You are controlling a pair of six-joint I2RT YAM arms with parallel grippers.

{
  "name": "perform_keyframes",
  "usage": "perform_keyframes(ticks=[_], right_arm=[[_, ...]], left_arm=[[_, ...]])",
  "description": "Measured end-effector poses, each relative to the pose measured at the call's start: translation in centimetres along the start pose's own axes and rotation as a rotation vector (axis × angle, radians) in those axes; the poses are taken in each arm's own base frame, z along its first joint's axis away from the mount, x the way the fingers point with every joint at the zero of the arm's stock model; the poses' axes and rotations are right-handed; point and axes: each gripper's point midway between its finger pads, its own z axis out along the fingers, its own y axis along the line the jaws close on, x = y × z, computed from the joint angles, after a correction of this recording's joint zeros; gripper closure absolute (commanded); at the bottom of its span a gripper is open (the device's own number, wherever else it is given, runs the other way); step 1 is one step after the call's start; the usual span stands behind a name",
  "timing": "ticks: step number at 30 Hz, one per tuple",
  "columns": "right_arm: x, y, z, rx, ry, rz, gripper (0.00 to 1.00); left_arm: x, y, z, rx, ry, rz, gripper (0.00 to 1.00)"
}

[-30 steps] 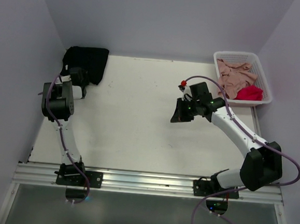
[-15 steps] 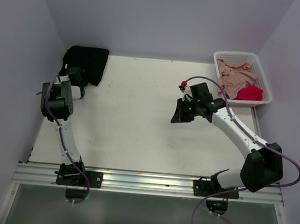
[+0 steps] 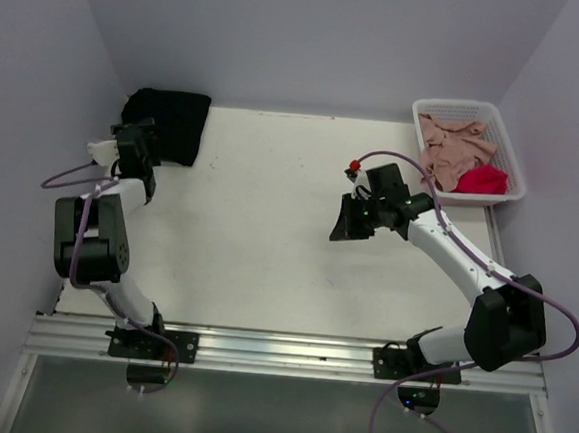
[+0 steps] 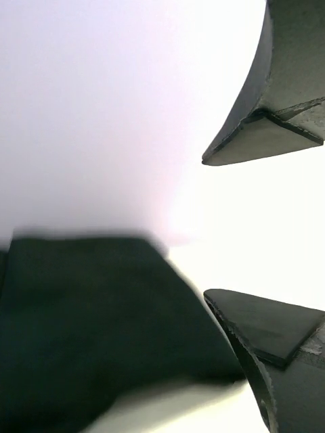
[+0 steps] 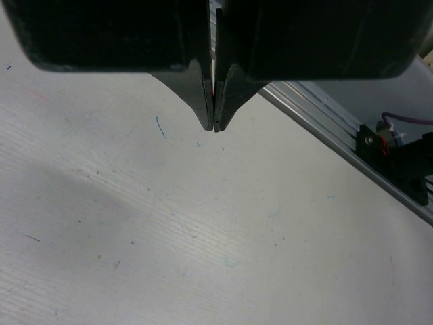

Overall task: Fold and stack the t-shirts
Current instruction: Put the neatly folded tshirt into the corner of the board with the left arm

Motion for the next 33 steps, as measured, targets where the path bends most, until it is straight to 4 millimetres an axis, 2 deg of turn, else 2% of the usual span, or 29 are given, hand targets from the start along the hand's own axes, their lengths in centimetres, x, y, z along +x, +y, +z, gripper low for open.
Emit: perform_keyframes(ticks=[2,3,5,6,7,9,15,17,20,23,26,29,33], right_arm=[[0.2,-0.1,0.3,-0.002,0.001,0.005,1.00],[0.4,-0.2,0.4,-0.003,0.000,0.008,1.00],[0.7,-0.3,0.6,-0.012,0.000,0.017,1.00],[0.9,-0.3,0.7,-0.015,-0.002,0.021,1.00],[1.0,-0.3,0.6,-0.018,-0.005,0.022,1.00],[1.3,-0.2,0.3,-0.025,-0.018,0.022,1.00],[1.3,0.4,-0.9,-0.046,-0.069,0.010,1.00],[1.4,0.6,-1.4,-0.052,-0.083,0.003,1.00],[1.3,0.9,-2.1,-0.061,-0.106,-0.009,1.00],[1.5,1.0,-2.4,-0.064,-0.114,-0.015,1.00],[1.7,0.9,-2.3,-0.061,-0.109,-0.015,1.00],[1.8,0.8,-2.3,-0.060,-0.107,-0.015,1.00],[1.8,0.8,-2.3,-0.060,-0.107,-0.018,1.00]], left_arm=[[0.2,-2.9,-3.4,0.071,0.006,0.002,0.25],[0.5,-4.1,-5.1,0.107,0.013,0.006,0.40],[1.5,-5.8,-7.4,0.175,0.031,0.021,0.59],[2.1,-6.1,-7.8,0.192,0.046,0.031,0.94],[2.7,-6.2,-7.7,0.203,0.061,0.042,1.00],[3.9,-4.7,-6.2,0.190,0.094,0.084,1.00],[7.1,2.9,0.5,0.080,0.185,0.195,1.00],[8.0,3.7,2.3,0.085,0.207,0.216,1.00],[8.3,3.0,4.3,0.123,0.210,0.224,1.00],[7.6,2.4,5.2,0.148,0.189,0.215,1.00],[6.8,3.1,5.6,0.126,0.158,0.213,1.00],[6.6,5.1,6.0,0.061,0.150,0.214,1.00],[6.7,9.4,5.9,-0.054,0.162,0.211,1.00]])
